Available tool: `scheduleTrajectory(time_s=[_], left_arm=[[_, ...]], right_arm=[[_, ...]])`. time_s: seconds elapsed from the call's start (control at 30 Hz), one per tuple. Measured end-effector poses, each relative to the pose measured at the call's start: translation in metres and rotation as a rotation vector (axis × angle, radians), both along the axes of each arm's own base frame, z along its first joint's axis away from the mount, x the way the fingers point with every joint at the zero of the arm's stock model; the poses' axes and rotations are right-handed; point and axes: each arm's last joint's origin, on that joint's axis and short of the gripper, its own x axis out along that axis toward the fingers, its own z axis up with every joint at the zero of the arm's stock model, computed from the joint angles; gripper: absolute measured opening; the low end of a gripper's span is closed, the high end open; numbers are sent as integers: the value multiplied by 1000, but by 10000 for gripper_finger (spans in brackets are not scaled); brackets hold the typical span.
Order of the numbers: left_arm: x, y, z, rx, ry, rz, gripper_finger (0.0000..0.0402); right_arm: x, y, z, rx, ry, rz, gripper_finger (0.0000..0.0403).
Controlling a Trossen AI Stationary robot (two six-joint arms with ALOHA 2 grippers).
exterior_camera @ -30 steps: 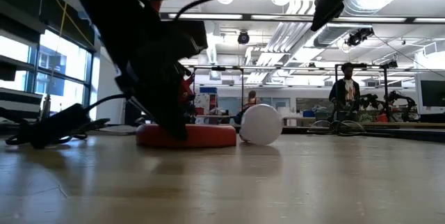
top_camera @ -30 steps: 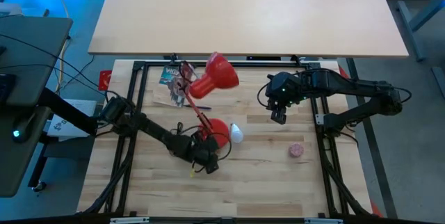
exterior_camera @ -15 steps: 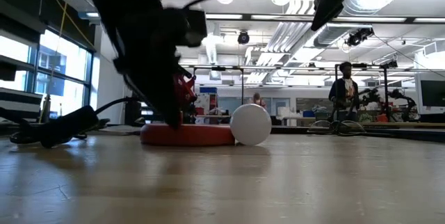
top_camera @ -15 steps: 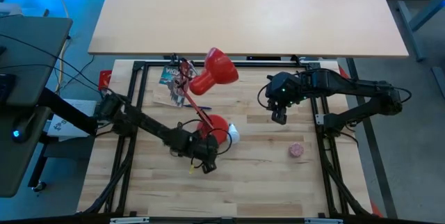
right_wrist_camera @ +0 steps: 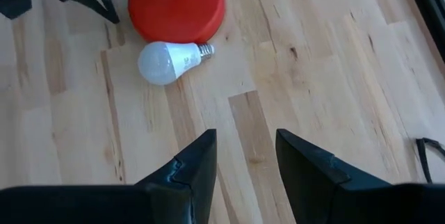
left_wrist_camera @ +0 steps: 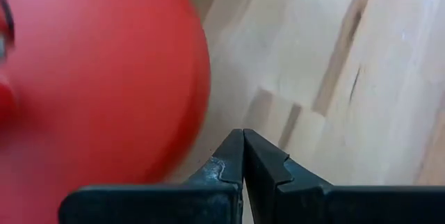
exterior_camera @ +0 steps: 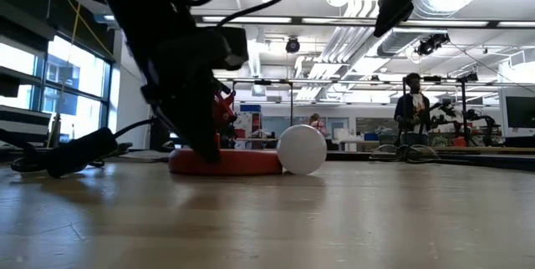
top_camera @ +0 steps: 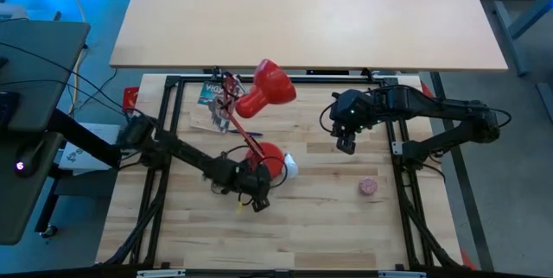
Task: Screw lightbulb
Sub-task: Insert the lightbulb on the lamp
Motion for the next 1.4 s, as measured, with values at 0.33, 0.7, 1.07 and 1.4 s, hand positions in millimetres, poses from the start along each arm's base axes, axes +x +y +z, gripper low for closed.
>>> scheduleTrajectory(time_s=[0.33, 0.7, 1.07, 1.4], left_arm=[[8, 33, -9, 31, 75, -49, 0], [9, 37, 19, -87, 2, -88, 0], [-23, 13, 75, -105, -83, -156, 0], [-58, 30, 130, 9, -227, 1, 0]], right_arm=[[0, 0, 0, -1, -3, 0, 142], [2, 2, 1, 114, -38, -125, 142], [17, 0, 10, 318, -232, -415, 142], [25, -6, 12, 278, -350, -637, 155]])
